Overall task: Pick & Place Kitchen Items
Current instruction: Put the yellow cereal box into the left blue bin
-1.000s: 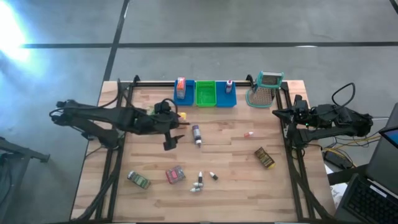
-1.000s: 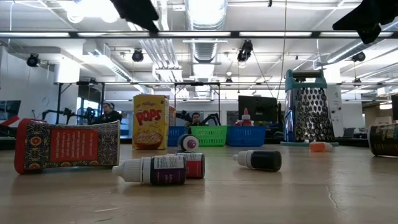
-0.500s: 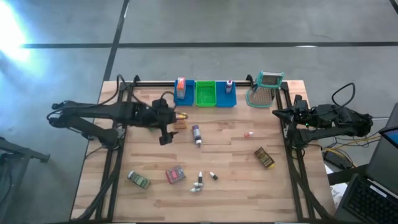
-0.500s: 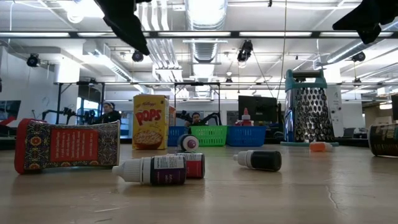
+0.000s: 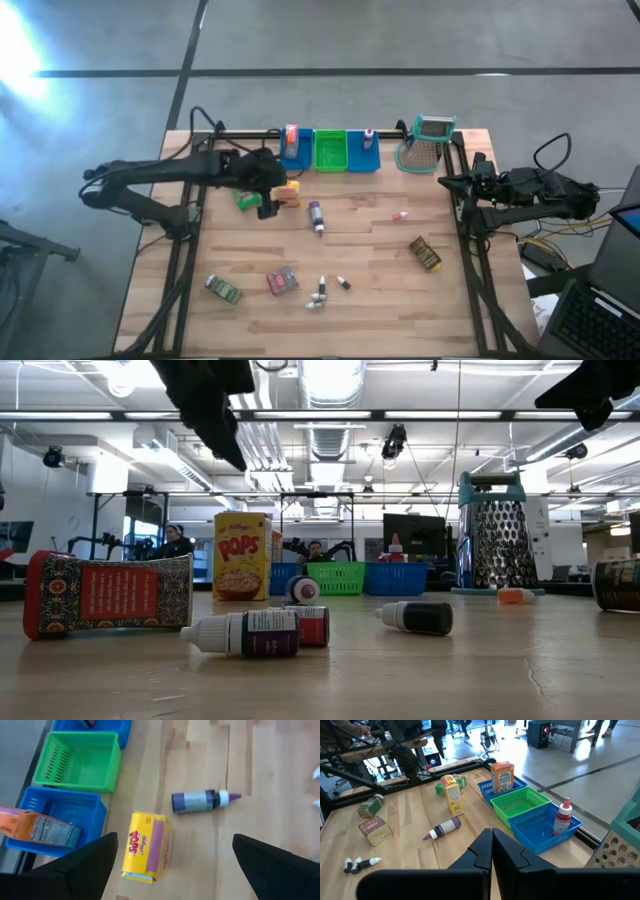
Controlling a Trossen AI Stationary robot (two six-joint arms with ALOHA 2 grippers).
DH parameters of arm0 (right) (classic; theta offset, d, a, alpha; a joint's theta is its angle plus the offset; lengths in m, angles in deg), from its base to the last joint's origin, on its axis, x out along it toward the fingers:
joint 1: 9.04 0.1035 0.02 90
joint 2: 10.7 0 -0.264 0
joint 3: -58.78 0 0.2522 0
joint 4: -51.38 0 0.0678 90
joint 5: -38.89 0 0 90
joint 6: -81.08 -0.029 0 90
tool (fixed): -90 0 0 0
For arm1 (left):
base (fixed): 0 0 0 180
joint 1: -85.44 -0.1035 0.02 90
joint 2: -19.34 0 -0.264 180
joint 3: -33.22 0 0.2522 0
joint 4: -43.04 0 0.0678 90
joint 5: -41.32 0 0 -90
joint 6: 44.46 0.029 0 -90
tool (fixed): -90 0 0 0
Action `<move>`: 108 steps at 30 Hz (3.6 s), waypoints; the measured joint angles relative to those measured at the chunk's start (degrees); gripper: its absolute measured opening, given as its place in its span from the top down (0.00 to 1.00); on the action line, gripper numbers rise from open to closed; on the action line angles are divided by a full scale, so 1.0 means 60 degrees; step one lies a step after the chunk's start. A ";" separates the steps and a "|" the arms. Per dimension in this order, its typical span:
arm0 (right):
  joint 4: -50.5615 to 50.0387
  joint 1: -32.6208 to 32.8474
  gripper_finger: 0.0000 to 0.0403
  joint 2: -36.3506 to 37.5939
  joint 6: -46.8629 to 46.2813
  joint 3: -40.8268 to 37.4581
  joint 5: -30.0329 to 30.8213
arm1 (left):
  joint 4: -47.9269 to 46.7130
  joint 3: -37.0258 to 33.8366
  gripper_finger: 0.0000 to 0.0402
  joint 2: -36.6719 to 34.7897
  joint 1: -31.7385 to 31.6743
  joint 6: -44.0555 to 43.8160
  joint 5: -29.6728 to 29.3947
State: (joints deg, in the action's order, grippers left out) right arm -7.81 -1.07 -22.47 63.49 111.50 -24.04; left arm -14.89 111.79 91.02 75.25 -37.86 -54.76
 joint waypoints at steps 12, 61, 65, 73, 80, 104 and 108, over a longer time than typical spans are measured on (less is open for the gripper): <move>0.0011 -0.0004 0.98 0.0000 0.0000 0.0000 -0.0003 | -0.0651 0.0001 0.01 0.0921 -0.0764 0.0868 0.0446; 0.0022 -0.0003 0.98 0.0001 0.0000 0.0001 0.0000 | -0.0318 0.0009 0.42 0.2409 -0.1459 0.0439 0.0495; 0.0022 0.0000 0.98 0.0002 0.0000 0.0002 0.0001 | -0.0292 0.0028 0.47 0.2409 -0.1455 -0.0057 0.0495; 0.0022 -0.0003 0.98 0.0003 0.0000 0.0002 -0.0003 | -0.0209 0.0355 0.53 0.2378 -0.1455 -0.1850 0.0498; 0.0025 -0.0003 0.98 0.0000 0.0000 0.0001 0.0001 | 0.0470 0.0944 0.56 0.2275 -0.1458 -0.3665 0.0496; 0.0036 -0.0003 0.98 0.0000 0.0000 0.0000 -0.0003 | 0.3584 0.1173 0.57 0.2341 -0.1433 -0.8395 -0.4338; 0.0040 -0.0002 0.98 0.0003 0.0000 0.0000 -0.0003 | 0.3538 0.1248 0.57 0.2519 -0.1451 -0.8556 -0.4608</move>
State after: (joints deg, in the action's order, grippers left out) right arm -7.57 -1.09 -22.45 63.49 111.50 -24.06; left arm 6.34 119.28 106.13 66.55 -89.20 -82.41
